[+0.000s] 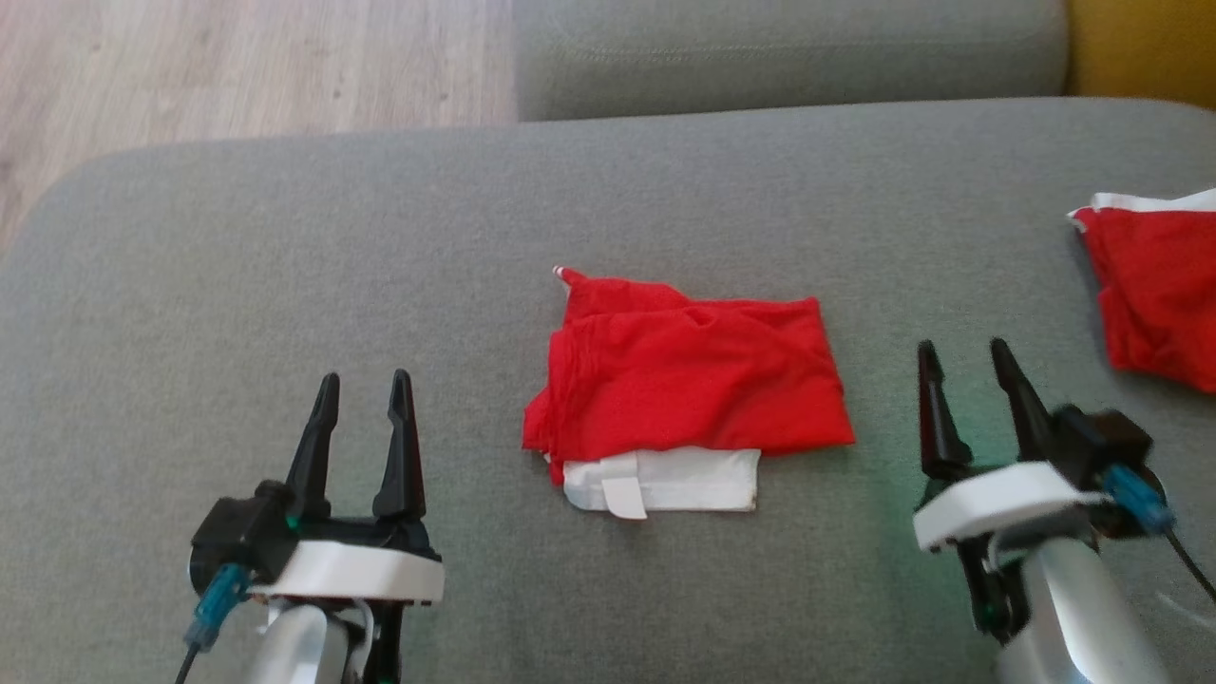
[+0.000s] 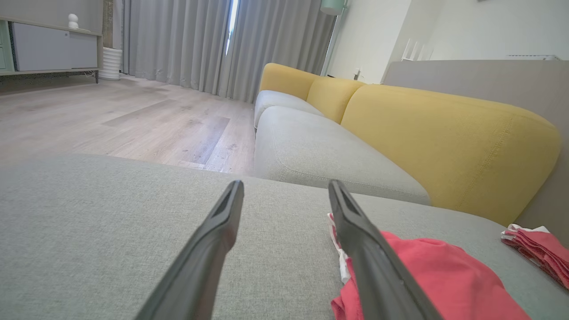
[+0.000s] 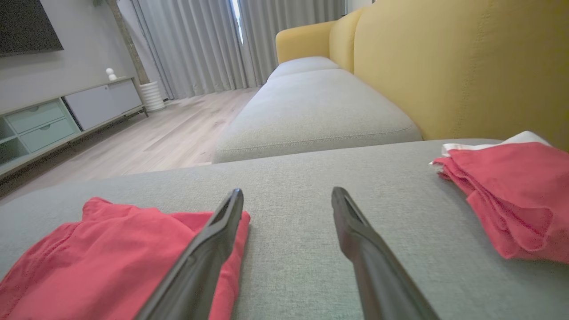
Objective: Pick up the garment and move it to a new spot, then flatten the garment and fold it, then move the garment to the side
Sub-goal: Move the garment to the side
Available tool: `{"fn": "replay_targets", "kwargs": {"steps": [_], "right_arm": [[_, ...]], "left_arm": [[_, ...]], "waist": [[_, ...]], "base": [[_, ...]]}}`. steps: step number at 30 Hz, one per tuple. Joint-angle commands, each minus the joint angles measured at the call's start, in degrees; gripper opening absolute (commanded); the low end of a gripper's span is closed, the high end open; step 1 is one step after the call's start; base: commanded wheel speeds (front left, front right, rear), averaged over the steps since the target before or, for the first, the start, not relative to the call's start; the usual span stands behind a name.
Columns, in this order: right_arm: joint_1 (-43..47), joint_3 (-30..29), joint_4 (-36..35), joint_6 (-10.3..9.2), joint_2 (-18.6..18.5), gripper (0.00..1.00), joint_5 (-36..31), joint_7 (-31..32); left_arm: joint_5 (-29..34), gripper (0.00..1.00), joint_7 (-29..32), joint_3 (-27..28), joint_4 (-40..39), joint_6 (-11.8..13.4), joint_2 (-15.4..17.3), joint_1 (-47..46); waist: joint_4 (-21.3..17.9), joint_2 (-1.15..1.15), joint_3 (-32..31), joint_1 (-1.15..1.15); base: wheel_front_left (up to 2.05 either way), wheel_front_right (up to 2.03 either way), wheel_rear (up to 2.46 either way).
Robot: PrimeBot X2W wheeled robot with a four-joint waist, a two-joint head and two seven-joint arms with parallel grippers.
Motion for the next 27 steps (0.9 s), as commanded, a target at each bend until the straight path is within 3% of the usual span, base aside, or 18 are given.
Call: {"fn": "replay_targets", "kwargs": {"steps": [1,12,22,24,27], "right_arm": [[-3.61,1.93,-1.27,-0.05,-0.08,1.00,-0.43,0.50],[-10.88,6.72,11.61,-0.05,-0.08,1.00,3.70,10.23],[-15.41,12.28,22.61,-0.05,-0.08,0.99,6.82,11.69],[-15.98,13.57,23.60,-0.05,-0.08,0.00,6.95,11.13],[-16.96,14.63,24.21,-0.05,-0.08,0.00,5.45,8.51]], "left_arm": [[0.24,1.00,-0.29,1.37,-2.10,-0.19,0.28,-3.05],[-0.60,1.00,-0.29,-0.45,-1.41,-0.18,0.28,-5.81],[-0.97,1.00,-0.29,-1.14,-0.80,0.01,0.28,-6.77],[-0.98,1.00,-0.29,-1.14,-0.75,0.07,0.28,-6.69],[-0.81,1.00,-0.29,-1.05,-0.49,0.11,0.28,-6.53]], "waist": [[0.58,0.00,0.81,-0.01],[4.00,0.00,4.64,-0.01],[5.97,0.00,5.53,-0.01],[5.95,0.00,5.44,-0.01],[5.40,0.00,4.96,-0.01]], "base": [[0.00,0.00,0.00],[0.00,0.00,0.00],[0.00,0.00,0.00],[0.00,0.00,0.00],[0.00,0.00,0.00]]}}
